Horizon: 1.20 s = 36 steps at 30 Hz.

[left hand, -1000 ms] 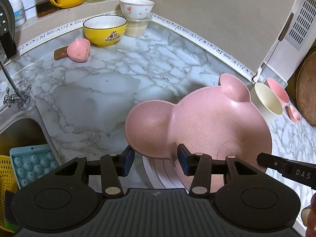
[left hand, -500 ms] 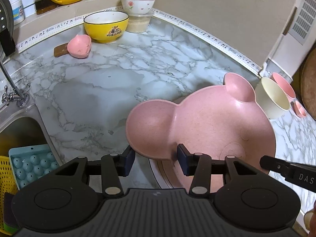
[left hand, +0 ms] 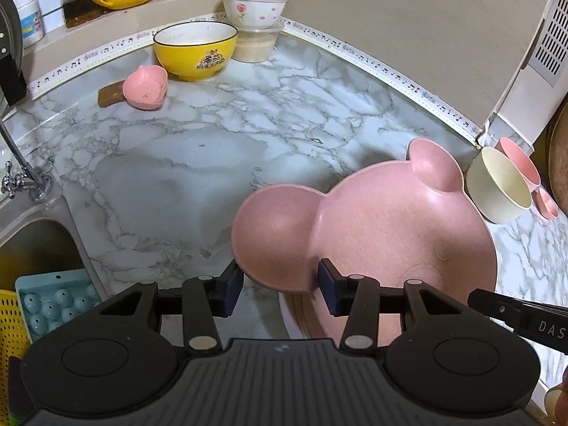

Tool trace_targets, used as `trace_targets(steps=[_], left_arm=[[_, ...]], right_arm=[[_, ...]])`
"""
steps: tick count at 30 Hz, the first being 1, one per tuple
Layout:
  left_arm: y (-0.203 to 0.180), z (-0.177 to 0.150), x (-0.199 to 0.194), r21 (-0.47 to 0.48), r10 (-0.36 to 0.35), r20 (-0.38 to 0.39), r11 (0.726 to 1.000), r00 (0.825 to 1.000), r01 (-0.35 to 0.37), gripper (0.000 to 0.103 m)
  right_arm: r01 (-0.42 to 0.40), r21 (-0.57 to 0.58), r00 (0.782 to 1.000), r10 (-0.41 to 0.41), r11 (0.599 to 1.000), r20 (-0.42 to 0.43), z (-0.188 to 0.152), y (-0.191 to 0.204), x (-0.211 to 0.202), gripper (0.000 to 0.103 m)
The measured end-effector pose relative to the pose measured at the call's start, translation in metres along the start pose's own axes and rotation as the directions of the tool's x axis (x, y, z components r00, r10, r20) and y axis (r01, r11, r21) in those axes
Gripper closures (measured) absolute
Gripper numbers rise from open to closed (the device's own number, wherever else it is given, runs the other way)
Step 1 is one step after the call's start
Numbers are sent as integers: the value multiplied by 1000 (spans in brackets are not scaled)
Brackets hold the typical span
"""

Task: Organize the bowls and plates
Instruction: 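Lower the pink bear plate onto the white plates and open the grippers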

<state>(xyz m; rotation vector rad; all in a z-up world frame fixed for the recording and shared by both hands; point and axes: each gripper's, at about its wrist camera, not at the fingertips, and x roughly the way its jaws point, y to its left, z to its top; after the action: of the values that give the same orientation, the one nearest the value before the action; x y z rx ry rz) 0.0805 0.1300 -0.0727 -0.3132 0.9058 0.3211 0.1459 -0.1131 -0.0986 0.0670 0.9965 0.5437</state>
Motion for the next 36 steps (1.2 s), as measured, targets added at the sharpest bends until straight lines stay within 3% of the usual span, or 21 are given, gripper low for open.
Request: trace_targets(steps=[14, 23, 33, 36], left_arm=[[21, 8, -16, -13, 38, 58, 999, 998, -38, 58], [-6, 3, -48, 65, -62, 114, 996, 992, 55, 58], [-53, -7, -74, 191, -189, 140, 968, 972, 161, 58], [-66, -7, -78, 219, -212, 146, 960, 966, 177, 52]], right_arm=[[42, -24, 998, -41, 999, 41, 4, 7, -1, 87], [16, -32, 998, -15, 999, 53, 0, 8, -24, 87], [11, -62, 992, -3, 998, 124, -9, 10, -67, 86], [16, -68, 990, -6, 998, 141, -9, 4, -78, 86]])
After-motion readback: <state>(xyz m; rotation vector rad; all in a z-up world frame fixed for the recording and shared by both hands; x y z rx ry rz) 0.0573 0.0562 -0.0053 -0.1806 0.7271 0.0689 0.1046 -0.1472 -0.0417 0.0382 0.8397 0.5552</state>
